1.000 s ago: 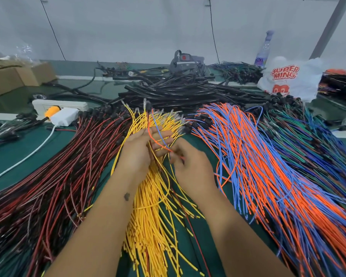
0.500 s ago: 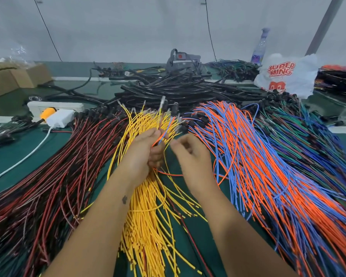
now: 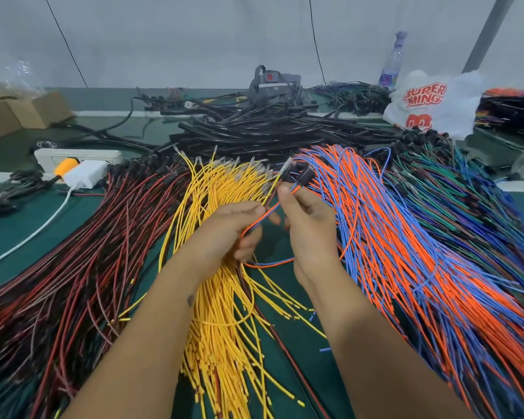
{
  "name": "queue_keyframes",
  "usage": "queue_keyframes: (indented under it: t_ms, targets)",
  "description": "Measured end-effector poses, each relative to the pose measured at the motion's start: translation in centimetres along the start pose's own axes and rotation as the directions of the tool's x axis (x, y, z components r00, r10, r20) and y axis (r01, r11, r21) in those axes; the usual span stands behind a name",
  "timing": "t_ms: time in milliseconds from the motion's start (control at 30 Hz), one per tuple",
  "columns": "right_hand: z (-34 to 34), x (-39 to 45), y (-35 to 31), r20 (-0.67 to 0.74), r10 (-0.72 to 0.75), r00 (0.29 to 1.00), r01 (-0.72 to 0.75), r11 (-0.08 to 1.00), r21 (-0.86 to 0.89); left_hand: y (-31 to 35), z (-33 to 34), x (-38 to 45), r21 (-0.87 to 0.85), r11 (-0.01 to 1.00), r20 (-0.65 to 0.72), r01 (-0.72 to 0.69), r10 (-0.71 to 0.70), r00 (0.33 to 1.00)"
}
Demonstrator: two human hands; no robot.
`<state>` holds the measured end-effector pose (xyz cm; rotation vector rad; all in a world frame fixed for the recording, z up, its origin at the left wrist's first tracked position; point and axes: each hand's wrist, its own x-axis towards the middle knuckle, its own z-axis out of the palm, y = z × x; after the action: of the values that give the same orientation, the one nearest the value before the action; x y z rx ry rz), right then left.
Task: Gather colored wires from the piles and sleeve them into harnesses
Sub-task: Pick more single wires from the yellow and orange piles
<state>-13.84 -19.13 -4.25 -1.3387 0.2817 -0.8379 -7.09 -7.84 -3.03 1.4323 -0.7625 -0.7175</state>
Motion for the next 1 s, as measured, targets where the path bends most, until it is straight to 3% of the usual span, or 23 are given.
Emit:
queue_keyframes:
  t_ms: [267, 367, 433, 500, 633, 733, 833, 933, 1000]
  targets:
    - [-0.1, -0.4, -0.3, 0.05, -0.08, 0.996, 0.082, 0.995, -0.052, 0.9, 0.6, 0.2, 0.008, 0.992, -0.044, 0.126, -0.125, 0.991]
    - [0.1, -0.5, -0.2, 0.079, -0.053, 0.995, 0.06, 0.995, -0.082, 1.2, 0.5, 0.4, -0.122, 0.972, -0.041, 0.202, -0.208, 0.977]
    - [0.4, -0.7, 0.0, 0.127, -0.026, 0.992, 0.043, 0.99, -0.133, 1.1, 0.2, 0.4, -0.295, 0.949, -0.08, 0.114, -0.144, 0.986]
    - [0.5, -1.0, 0.3, 0.212, -0.055, 0.976, 0.117, 0.949, -0.294, 0.8, -0.4, 0.4, -0.44, 0.898, -0.188, -0.03, -0.059, 0.98]
    - [0.6, -1.7, 0.6, 0.501, -0.086, 0.861, 0.444, 0.607, -0.659, 0.4, -1.9, 0.3, -0.582, 0.764, -0.378, -0.279, 0.05, 0.924]
    - [0.9, -1.8, 0.5, 0.554, -0.049, 0.831, 0.518, 0.428, -0.74, 0.4, -2.8, 0.2, -0.494, 0.762, -0.553, -0.418, 0.095, 0.827]
    - [0.5, -1.3, 0.8, 0.479, -0.021, 0.878, 0.463, 0.296, -0.836, 0.7, -3.9, -0.4, -0.122, 0.894, -0.761, -0.431, 0.194, 0.619]
    - [0.0, -1.0, 0.7, 0.263, -0.147, 0.954, 0.3, 0.415, -0.859, 0.8, -5.3, -1.1, 0.189, 0.936, -0.867, -0.297, 0.301, 0.397]
    - [0.0, -0.9, 0.5, 0.084, -0.331, 0.94, 0.271, 0.572, -0.774, 0.6, -6.2, -1.2, 0.367, 0.922, -0.865, -0.124, 0.387, 0.319]
